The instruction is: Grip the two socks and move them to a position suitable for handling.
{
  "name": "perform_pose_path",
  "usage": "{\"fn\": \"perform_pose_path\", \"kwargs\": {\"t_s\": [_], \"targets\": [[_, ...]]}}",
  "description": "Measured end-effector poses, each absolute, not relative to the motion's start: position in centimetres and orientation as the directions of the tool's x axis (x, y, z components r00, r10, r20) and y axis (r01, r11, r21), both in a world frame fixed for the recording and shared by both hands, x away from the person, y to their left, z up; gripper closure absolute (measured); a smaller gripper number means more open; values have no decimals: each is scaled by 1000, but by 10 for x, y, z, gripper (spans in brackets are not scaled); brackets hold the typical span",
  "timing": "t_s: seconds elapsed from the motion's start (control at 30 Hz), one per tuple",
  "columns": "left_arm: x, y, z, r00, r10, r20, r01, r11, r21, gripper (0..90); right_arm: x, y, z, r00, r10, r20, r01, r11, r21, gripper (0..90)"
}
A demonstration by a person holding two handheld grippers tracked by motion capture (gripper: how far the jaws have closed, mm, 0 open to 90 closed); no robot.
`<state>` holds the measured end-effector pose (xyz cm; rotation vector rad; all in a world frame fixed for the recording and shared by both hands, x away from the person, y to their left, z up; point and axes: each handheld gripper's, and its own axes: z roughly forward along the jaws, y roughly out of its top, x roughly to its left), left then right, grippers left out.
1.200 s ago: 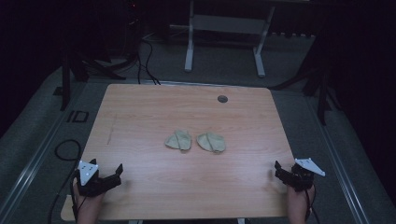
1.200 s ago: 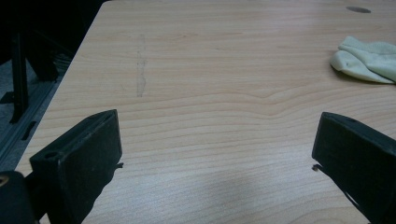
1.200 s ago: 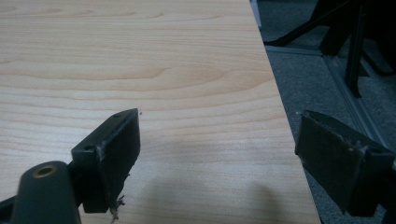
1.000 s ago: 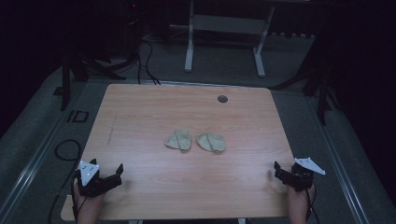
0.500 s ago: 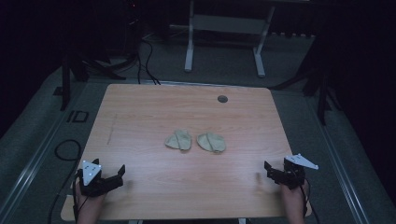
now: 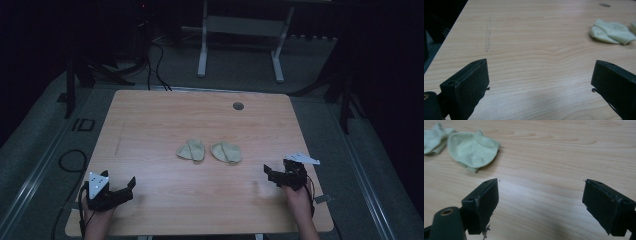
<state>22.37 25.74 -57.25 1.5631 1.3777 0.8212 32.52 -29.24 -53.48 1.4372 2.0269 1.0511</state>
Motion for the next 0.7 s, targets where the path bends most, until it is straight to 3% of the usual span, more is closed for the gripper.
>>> {"fn": "perform_pose_path", "kwargs": {"t_s": [0.1,0.23,0.37,0.47,0.7], "targets": [[223,255,-571,167,984,-55,394,-16,919,15,331,-280,-532,-398,914,86,597,186,780,134],[224,252,-571,191,976,-101,429,9,903,15,338,-263,-527,-428,899,89,587,202,784,134],[223,248,-569,182,982,-49,431,-35,902,15,347,-244,-521,-462,883,78,582,236,779,137],[222,247,-567,200,977,-77,431,-17,902,15,351,-234,-519,-468,880,76,581,242,777,146],[223,243,-569,235,967,-99,451,-19,892,15,370,-191,-521,-526,847,80,594,299,747,264]]}}
